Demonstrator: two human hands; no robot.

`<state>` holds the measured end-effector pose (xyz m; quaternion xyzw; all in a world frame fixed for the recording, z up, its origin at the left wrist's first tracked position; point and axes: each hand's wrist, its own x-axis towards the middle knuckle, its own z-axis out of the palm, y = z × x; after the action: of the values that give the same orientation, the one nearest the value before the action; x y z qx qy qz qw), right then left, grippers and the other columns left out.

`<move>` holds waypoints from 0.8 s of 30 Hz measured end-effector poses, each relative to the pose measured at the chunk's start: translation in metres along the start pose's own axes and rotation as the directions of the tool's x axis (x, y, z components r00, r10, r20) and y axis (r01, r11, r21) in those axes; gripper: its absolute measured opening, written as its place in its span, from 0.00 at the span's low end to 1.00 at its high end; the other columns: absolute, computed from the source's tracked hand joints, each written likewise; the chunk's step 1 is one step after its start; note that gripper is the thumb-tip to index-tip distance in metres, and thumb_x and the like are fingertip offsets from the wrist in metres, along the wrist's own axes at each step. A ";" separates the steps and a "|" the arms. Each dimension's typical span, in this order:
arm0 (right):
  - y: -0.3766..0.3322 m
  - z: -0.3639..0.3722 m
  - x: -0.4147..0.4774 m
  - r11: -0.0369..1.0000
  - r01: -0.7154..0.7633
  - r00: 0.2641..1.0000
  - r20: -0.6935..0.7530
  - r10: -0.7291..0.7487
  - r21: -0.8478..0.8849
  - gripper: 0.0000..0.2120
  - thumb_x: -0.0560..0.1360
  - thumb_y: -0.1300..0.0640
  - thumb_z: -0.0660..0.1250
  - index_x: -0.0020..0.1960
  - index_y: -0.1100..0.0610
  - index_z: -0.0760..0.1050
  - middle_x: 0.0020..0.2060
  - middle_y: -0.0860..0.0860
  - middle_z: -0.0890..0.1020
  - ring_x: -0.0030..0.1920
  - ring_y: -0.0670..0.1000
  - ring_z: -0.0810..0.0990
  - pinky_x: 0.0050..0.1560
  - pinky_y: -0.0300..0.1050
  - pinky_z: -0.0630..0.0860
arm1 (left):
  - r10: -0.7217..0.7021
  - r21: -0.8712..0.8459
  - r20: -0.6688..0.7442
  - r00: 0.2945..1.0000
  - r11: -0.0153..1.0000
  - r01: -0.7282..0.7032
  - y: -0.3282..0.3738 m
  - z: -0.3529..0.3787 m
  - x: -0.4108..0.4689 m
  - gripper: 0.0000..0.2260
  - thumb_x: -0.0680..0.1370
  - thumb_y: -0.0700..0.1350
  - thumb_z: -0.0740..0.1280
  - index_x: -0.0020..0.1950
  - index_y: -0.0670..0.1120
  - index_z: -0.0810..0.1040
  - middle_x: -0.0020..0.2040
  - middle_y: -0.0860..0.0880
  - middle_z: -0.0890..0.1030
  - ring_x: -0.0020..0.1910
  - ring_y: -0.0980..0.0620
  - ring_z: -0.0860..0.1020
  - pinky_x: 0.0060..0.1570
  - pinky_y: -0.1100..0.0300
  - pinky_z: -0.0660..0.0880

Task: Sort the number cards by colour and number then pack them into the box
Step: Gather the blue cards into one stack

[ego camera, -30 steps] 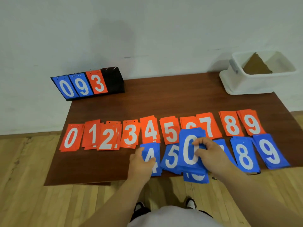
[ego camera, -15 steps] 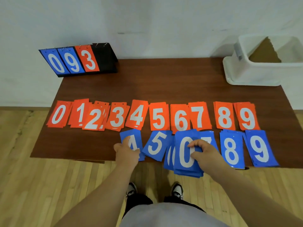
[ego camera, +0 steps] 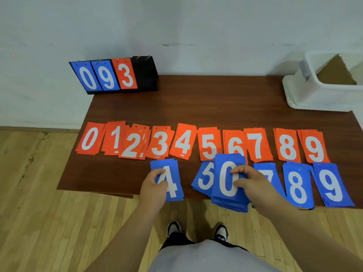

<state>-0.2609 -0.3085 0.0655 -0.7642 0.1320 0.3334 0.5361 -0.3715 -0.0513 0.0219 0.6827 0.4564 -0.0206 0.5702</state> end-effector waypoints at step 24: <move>-0.089 0.094 -0.067 0.870 0.132 0.949 0.193 -0.249 0.475 0.14 0.79 0.71 0.63 0.57 0.56 0.79 0.57 0.55 0.85 0.56 0.59 0.85 0.43 0.50 0.84 | 0.486 -0.168 0.399 0.778 0.872 -0.459 0.113 -0.081 -0.054 0.14 0.86 0.49 0.58 0.61 0.70 0.74 0.58 0.76 0.73 0.57 0.79 0.70 0.55 0.74 0.71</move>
<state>-0.2954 -0.1986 0.1549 -0.5785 0.0620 0.3308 0.7430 -0.3700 -0.0112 0.1658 0.7359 0.1343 -0.0125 0.6636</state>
